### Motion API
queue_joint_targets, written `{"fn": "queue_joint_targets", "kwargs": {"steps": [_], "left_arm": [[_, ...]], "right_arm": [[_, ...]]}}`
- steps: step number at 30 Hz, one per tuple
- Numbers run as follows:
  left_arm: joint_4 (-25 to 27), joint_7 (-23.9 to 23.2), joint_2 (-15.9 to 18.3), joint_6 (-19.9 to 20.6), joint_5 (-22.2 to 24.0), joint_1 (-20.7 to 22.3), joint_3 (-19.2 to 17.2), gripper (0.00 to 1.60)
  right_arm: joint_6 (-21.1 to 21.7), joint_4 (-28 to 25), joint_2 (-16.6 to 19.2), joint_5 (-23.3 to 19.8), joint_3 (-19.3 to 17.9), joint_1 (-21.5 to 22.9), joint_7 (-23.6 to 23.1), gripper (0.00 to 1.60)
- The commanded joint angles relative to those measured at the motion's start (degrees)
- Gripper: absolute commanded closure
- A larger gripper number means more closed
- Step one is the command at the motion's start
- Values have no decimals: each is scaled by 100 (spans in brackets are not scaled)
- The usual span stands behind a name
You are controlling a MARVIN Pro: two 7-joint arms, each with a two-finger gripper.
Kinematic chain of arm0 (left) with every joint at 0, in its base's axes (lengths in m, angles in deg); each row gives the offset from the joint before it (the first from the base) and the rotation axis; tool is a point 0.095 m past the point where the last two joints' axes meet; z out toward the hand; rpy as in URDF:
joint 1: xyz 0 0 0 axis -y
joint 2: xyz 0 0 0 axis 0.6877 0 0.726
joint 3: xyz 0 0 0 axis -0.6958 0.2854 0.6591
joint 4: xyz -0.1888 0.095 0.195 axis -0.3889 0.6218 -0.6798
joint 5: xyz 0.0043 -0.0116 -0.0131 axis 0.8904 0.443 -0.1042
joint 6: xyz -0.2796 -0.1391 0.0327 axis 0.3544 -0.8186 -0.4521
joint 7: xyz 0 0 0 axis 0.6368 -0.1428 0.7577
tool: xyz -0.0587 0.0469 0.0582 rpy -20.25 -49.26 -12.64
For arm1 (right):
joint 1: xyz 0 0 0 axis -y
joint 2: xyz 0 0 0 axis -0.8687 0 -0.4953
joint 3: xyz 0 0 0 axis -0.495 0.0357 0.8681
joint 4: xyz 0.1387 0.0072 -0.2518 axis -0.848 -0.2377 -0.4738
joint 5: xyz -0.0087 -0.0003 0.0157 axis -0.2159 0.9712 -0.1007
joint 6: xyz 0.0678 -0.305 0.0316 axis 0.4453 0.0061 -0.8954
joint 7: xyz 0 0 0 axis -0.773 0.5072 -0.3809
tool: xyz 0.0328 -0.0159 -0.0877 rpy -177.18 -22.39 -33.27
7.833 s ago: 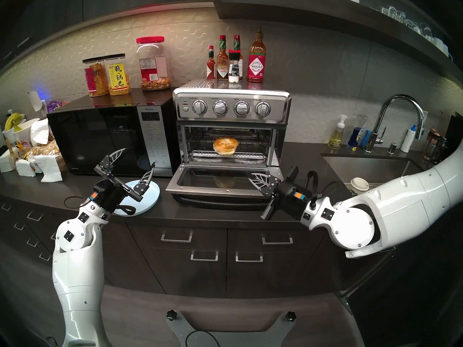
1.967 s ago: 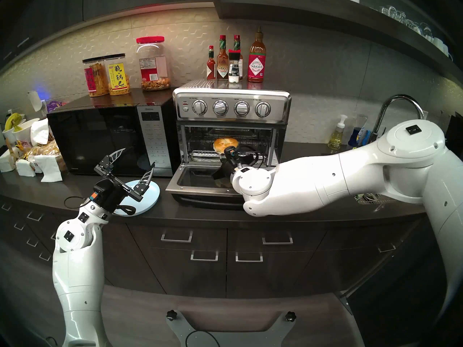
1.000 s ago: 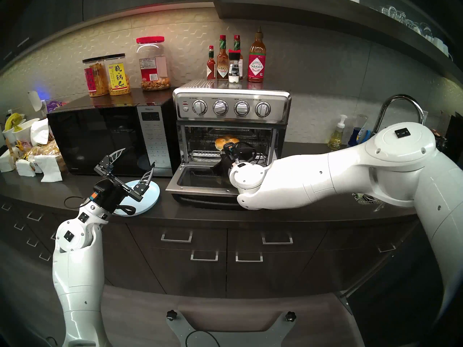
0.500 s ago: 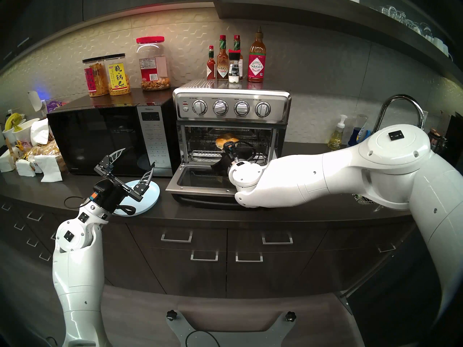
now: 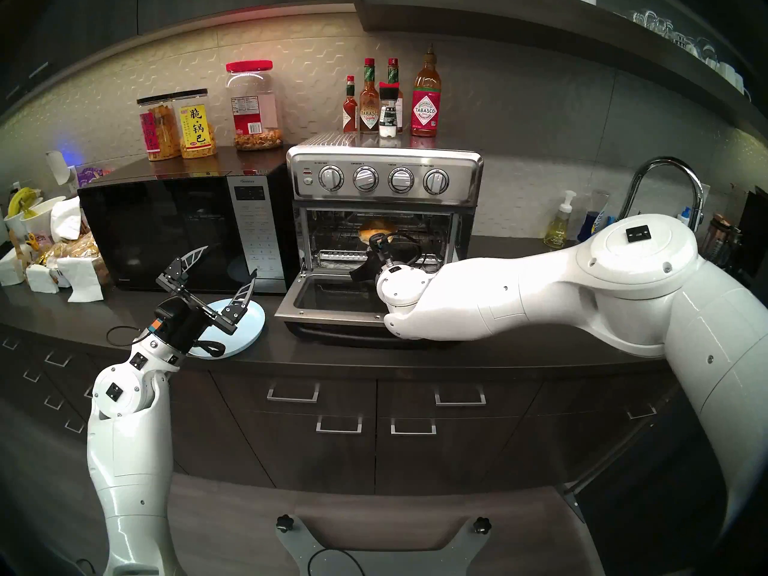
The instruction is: Open the oven and place the bagel inside on the rack
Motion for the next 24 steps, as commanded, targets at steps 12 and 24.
{"fn": "queue_joint_targets", "kwargs": {"steps": [12,24], "left_arm": [[92,-8,12,-11,34,52,10,0],[80,-3,10,-17,23,56,9,0]], "right_arm": [[-91,-1044,650,301,123,499,90,160],[-511,-2198,1434,714,836,1127,373,160]]}}
